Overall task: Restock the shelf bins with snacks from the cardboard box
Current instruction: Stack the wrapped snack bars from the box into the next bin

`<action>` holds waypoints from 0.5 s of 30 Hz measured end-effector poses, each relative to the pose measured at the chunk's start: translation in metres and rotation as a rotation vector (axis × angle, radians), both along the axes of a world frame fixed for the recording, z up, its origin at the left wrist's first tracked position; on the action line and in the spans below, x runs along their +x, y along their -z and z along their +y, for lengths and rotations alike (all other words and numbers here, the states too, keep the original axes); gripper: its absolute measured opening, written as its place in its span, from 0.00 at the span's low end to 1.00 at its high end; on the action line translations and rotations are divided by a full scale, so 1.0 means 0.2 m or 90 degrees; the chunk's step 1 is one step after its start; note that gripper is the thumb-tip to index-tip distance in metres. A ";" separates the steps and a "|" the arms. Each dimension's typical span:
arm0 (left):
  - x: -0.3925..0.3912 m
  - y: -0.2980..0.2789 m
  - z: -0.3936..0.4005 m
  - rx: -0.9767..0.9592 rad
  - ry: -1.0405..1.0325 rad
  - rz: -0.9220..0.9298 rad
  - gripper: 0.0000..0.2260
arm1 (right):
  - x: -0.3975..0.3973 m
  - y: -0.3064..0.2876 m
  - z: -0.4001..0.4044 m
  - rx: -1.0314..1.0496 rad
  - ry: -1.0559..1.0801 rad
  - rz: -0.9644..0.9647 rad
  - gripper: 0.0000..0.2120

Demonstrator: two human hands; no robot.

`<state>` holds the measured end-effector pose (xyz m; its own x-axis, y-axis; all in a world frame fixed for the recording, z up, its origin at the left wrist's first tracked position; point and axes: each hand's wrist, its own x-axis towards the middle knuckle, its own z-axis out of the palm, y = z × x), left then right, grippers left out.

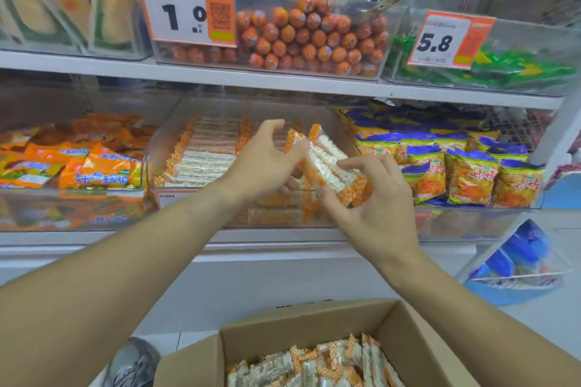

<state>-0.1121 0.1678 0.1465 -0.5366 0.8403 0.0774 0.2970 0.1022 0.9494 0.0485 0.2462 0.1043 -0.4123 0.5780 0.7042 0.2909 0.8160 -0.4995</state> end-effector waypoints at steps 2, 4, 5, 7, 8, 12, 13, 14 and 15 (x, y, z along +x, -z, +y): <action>-0.07 0.03 0.06 0.008 0.027 0.025 0.28 | -0.05 -0.06 0.07 -0.041 0.036 -0.047 0.14; -0.12 0.07 0.11 0.012 0.061 0.026 0.25 | -0.09 -0.10 0.11 -0.112 0.058 -0.072 0.14; -0.13 0.09 0.13 0.018 0.075 0.016 0.23 | -0.12 -0.11 0.12 -0.140 0.061 -0.075 0.14; -0.15 0.11 0.18 0.040 0.084 -0.005 0.22 | -0.15 -0.13 0.13 -0.168 0.069 -0.099 0.15; -0.17 0.11 0.21 0.047 0.083 -0.007 0.23 | -0.17 -0.14 0.14 -0.174 0.077 -0.131 0.16; -0.24 0.10 0.33 0.017 0.117 0.067 0.24 | -0.25 -0.18 0.17 -0.149 0.122 -0.242 0.18; -0.25 0.11 0.34 0.001 0.127 0.117 0.25 | -0.27 -0.17 0.18 -0.127 0.133 -0.258 0.18; -0.27 0.12 0.34 -0.012 0.134 0.172 0.26 | -0.28 -0.17 0.19 -0.106 0.141 -0.274 0.17; -0.29 0.13 0.34 -0.028 0.140 0.227 0.27 | -0.29 -0.16 0.20 -0.091 0.144 -0.293 0.18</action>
